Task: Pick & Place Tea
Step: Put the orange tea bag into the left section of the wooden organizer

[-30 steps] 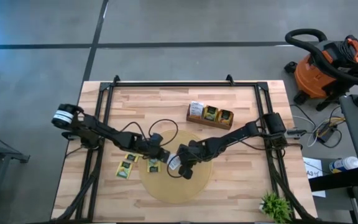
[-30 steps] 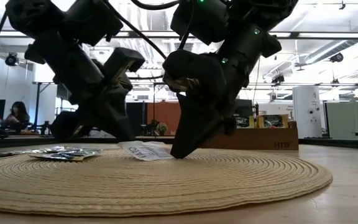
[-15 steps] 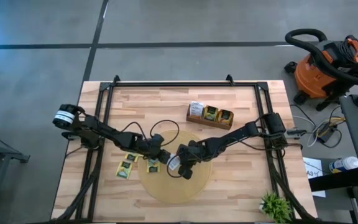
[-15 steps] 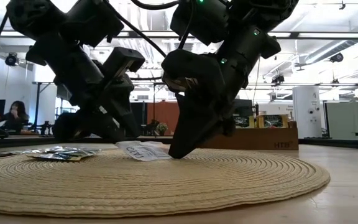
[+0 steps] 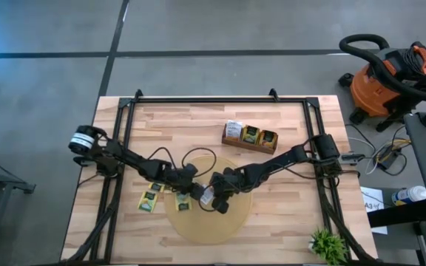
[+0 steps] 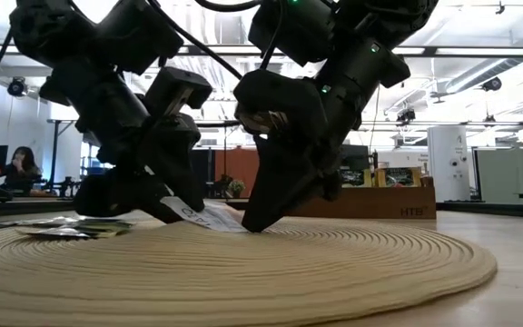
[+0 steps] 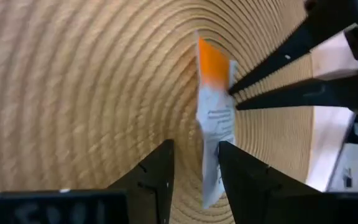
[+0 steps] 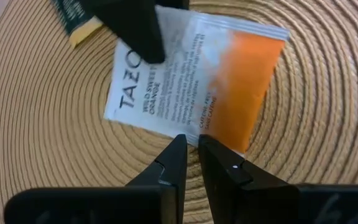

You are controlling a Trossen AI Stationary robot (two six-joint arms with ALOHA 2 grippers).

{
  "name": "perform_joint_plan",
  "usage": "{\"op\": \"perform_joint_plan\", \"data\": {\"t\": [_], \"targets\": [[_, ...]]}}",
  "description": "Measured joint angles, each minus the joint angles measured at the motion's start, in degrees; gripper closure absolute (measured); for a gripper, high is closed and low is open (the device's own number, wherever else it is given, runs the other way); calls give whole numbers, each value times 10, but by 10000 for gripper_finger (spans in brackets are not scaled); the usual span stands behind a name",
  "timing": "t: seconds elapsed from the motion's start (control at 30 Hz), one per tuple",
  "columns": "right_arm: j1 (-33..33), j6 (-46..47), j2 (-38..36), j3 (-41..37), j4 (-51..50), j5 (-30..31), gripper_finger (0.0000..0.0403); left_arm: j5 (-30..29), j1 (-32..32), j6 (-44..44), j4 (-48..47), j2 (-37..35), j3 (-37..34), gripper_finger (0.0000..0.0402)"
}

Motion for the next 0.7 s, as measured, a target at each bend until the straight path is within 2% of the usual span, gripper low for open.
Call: {"op": "perform_joint_plan", "data": {"t": [0.17, 0.47, 0.7], "targets": [[0, 0, 0, 0, 2, 0, 355, -3, -1, 14, 3, 2, 5, 300], [0, 1, 1, 0, 6, 0, 355, -15, -1, 44, 4, 2, 15, 393], [0, 1, 1, 0, 5, -8, 355, -21, -1, 48, 13, 2, 18, 400]]}}
